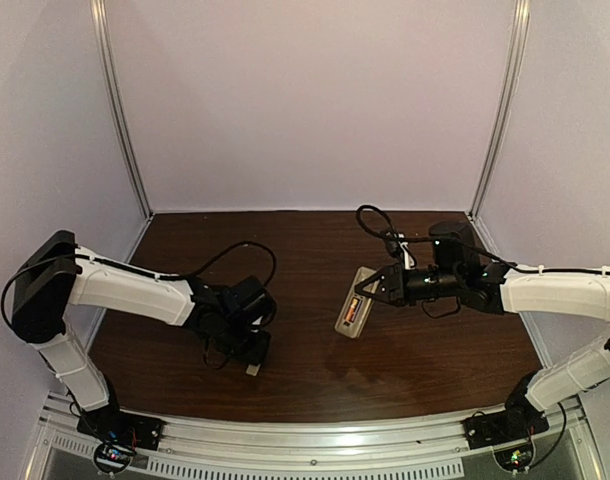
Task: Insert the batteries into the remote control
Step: Move the battery cover to the center of the board.
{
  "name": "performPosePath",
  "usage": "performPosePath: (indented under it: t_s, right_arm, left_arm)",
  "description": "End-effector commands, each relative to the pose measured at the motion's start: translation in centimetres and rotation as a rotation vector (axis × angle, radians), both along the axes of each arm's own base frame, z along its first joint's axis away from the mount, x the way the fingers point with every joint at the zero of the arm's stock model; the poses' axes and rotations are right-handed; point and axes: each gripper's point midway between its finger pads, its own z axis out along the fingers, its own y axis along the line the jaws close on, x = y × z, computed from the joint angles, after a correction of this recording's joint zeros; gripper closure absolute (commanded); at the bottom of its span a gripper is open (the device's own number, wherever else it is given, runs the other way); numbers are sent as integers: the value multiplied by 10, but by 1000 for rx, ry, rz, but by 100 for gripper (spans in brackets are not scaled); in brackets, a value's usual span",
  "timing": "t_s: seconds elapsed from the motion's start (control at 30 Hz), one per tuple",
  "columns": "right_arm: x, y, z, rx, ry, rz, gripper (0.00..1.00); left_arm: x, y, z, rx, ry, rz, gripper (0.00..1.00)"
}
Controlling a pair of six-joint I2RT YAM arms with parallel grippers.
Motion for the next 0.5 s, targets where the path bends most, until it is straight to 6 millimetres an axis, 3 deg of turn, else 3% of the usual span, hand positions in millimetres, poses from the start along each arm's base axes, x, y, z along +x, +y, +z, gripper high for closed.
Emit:
performPosePath:
  t_s: [0.0,0.13,0.23,0.37,0.47]
  right_arm:
    - [-1,-6,12,14,-40,4,100]
    - [0,-15,14,19,-43,-14,100]
    - [1,-22,12,18,-36,-30,100]
    - [2,-28,7,13,-24,-41,100]
    - [3,-29,6,8,-22,-44,100]
  left_arm:
    - [-7,-66,17,-115,-77,-453,72]
    - [-15,-81,12,-73,-81,-707,71]
    - [-19,-79,3,-6,-72,-837,69]
    - [-20,-78,-1,57,-90,-934,51]
    - [-4,-74,12,104,-154,-856,38]
